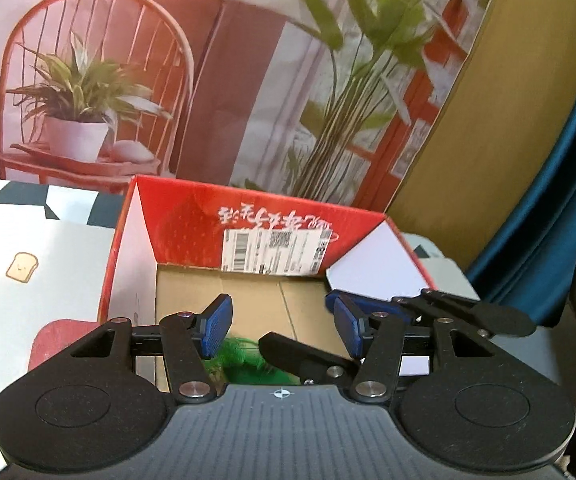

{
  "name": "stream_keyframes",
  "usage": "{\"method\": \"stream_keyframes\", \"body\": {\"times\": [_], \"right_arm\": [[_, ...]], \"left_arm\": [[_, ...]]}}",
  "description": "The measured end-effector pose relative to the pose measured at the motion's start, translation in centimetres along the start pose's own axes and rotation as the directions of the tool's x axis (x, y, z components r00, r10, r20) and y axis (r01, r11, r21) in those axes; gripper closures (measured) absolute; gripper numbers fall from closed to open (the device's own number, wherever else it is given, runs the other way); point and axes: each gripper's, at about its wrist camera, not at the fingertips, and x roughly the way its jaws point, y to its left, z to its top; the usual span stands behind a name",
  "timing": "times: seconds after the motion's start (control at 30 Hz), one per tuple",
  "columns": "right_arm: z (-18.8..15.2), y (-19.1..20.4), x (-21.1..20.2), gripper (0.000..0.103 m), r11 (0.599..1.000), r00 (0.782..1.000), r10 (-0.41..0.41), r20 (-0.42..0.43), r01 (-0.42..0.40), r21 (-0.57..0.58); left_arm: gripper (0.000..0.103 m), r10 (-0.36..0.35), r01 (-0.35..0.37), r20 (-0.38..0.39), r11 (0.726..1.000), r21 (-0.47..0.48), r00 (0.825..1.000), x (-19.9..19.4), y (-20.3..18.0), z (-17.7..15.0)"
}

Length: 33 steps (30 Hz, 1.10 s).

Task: Organize soft objects
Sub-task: 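Carry the green plush over the box and open both grippers, then move both grippers to the black knit glove on the grey cloth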

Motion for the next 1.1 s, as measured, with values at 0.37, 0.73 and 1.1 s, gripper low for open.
{"method": "stream_keyframes", "body": {"times": [0.37,0.73,1.1], "right_arm": [[-2.0,-1.4,-4.5,0.045,0.999,1.0,-0.012,0.005,0.011,0.053],[-7.7,-0.1,-12.1,0.045,0.997,0.999,0.034,-0.031,-0.031,0.07],[-11.7,2.9,-15.6,0.045,0.995,0.991,0.085,-0.105,-0.079,0.068]], "left_arm": [[0.045,-0.006,0.006,0.012,0.999,0.035,1.0,-4.1,1.0,-2.1],[0.045,-0.045,0.046,-0.024,0.999,0.005,0.999,-9.9,2.4,-8.5],[0.045,-0.051,0.05,-0.107,0.999,-0.016,0.993,-13.6,2.5,-15.6]]}}
